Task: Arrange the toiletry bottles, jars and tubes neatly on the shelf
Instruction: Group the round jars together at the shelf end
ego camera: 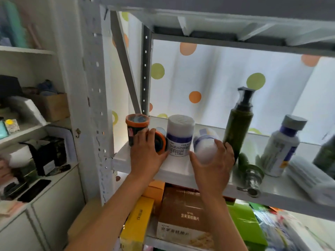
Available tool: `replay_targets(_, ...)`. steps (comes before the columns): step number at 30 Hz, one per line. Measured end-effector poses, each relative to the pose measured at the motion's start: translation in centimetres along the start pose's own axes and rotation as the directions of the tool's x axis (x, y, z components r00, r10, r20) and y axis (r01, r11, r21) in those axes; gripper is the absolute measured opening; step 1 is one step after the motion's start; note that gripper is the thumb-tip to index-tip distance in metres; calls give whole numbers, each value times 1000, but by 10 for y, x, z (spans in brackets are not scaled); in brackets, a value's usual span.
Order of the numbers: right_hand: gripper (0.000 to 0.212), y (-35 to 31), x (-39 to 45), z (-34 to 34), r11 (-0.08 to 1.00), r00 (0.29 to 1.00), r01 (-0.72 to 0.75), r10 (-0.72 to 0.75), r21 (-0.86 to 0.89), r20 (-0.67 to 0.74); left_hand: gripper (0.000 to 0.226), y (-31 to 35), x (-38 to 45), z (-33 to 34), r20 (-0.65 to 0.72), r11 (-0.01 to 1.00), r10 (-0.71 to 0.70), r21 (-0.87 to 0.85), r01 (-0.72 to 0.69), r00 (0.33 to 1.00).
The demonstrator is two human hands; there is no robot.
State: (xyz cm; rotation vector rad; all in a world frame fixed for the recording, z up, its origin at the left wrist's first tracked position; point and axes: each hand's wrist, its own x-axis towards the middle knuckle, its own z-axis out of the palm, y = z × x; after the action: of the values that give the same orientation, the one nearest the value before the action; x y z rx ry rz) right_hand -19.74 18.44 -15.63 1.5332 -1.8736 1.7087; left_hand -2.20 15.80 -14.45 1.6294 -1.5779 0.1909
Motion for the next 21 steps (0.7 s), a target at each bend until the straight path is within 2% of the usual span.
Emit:
replay_targets(11, 79, 3, -8, 5, 985, 999, 32, -36, -168, -19, 72, -15, 6, 8, -6, 996, 67, -62, -67, 998)
replay_targets(17, 80, 1, -10, 3, 988, 1000, 4, -7, -155, -21, 75, -15, 25, -17, 65, 976, 217, -47, -214, 974)
replay_targets(21, 81, 2, -11, 3, 988, 1000, 9, -13, -155, -25, 74, -4, 46, -42, 174, 928, 371, -27, -372, 912)
